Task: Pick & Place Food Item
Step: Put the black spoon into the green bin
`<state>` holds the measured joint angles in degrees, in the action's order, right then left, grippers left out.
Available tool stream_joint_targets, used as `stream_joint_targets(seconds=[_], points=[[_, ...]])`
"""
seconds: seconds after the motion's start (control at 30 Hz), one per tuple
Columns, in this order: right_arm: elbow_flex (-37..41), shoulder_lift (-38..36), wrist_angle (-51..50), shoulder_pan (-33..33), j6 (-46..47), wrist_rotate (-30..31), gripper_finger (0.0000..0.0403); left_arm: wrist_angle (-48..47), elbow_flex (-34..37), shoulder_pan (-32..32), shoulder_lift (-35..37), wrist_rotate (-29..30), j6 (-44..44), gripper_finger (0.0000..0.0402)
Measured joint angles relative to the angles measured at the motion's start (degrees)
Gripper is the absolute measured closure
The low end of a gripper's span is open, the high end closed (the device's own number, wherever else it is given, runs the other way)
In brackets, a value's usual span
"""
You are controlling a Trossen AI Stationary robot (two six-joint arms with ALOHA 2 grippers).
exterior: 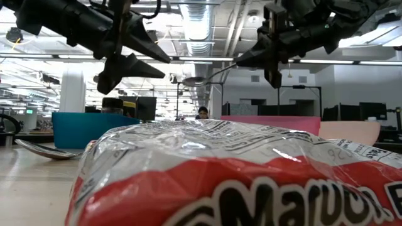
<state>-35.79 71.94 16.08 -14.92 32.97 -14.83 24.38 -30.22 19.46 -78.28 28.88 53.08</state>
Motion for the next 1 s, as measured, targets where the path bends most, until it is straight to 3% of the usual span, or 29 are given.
stream_joint_targets(seconds=[0.23, 0.57, 0.77, 1.0], points=[[-0.98, 0.59, -1.36, -5.11, 2.01, -0.13, 0.0403, 3.09, 0.00, 1.41, -0.02, 0.02, -11.31, 0.0270], [-10.14, 1.11, -11.63, -8.30, 3.06, -0.13, 0.0403, 12.13, 0.00, 2.04, -0.04, -1.77, -26.39, 0.0270], [-15.52, 7.77, -15.54, -8.52, 4.39, -0.41, 0.0403, 15.17, 0.00, 2.02, -0.06, -1.79, -33.29, 0.0270], [-21.79, 17.82, -15.58, -8.52, 5.86, -4.87, 0.0398, 23.22, 0.00, 2.02, -0.07, -1.79, -45.78, 0.0270]])
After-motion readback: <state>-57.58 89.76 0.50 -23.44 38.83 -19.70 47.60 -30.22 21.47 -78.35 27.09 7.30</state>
